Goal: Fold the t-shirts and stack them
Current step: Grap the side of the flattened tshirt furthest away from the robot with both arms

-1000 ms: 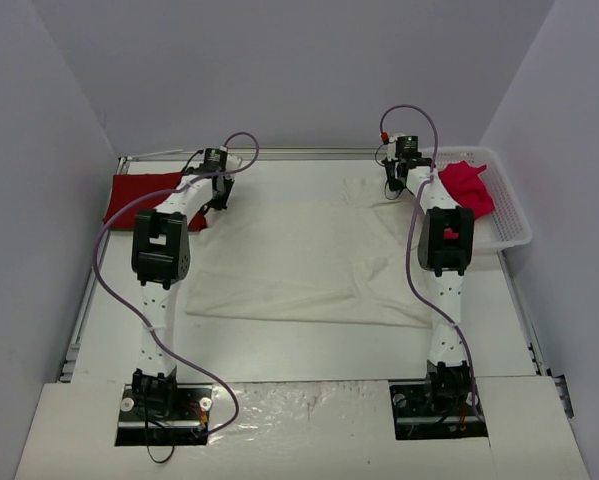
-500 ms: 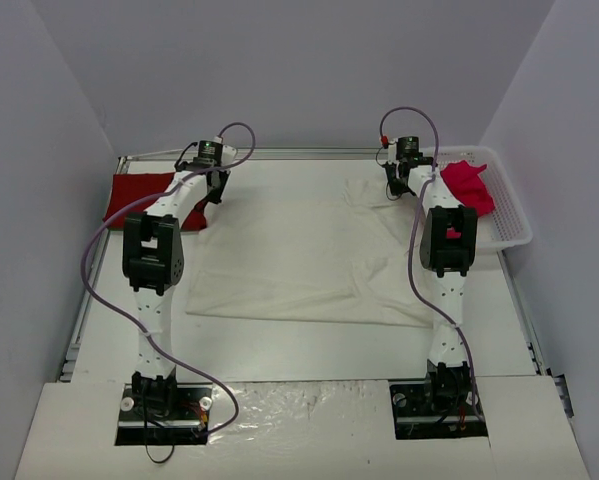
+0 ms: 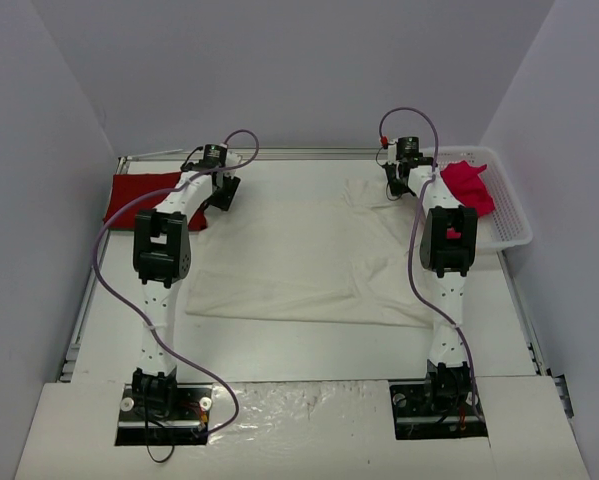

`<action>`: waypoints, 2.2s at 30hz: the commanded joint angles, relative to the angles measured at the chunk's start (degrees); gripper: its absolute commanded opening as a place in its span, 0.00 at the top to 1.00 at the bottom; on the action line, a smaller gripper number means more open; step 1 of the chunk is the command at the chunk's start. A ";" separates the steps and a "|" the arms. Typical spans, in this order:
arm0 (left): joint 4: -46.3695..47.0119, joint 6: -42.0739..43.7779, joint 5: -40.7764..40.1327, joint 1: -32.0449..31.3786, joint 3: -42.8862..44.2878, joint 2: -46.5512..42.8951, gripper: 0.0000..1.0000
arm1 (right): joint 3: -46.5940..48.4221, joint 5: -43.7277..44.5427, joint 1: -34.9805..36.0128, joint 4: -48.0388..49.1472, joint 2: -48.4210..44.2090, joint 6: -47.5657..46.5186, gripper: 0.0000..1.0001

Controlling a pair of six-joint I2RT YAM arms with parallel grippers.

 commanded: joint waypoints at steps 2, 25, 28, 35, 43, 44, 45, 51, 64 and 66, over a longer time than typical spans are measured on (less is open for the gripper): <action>-3.87 -0.18 1.16 0.53 2.95 1.47 0.46 | 0.31 -0.09 -0.37 -2.88 -1.40 -0.88 1.00; -12.31 -2.29 9.52 5.98 7.88 7.28 0.47 | 0.31 -0.35 -0.20 -4.11 -1.14 -2.02 1.00; -14.14 -1.86 10.04 5.98 9.97 8.67 0.47 | 0.31 -0.44 -0.28 -4.38 -1.14 -2.28 1.00; -17.31 -1.06 11.62 5.89 13.32 12.19 0.50 | 0.23 -0.35 -0.28 -4.82 -1.32 -2.81 1.00; -19.52 0.25 11.89 5.98 14.99 13.78 0.97 | 0.40 -0.61 -0.20 -5.43 -0.61 -3.16 1.00; -19.69 0.78 11.89 5.89 14.91 13.52 0.98 | 0.49 -0.53 -0.11 -5.52 -0.53 -3.34 1.00; -19.52 0.87 11.63 5.81 14.73 13.34 0.98 | 0.40 -0.27 0.15 -5.69 -0.26 -3.34 1.00; -17.58 0.70 11.45 5.80 11.48 10.53 0.98 | 0.40 0.97 0.51 -6.13 0.00 -3.95 1.00; -12.31 -0.71 15.67 6.07 2.17 -1.33 0.98 | -3.72 1.32 -0.11 -7.10 -8.52 -5.89 1.00; -12.05 -0.62 15.67 5.98 0.94 -2.99 0.98 | -4.34 1.32 -0.28 -7.45 -10.36 -5.98 1.00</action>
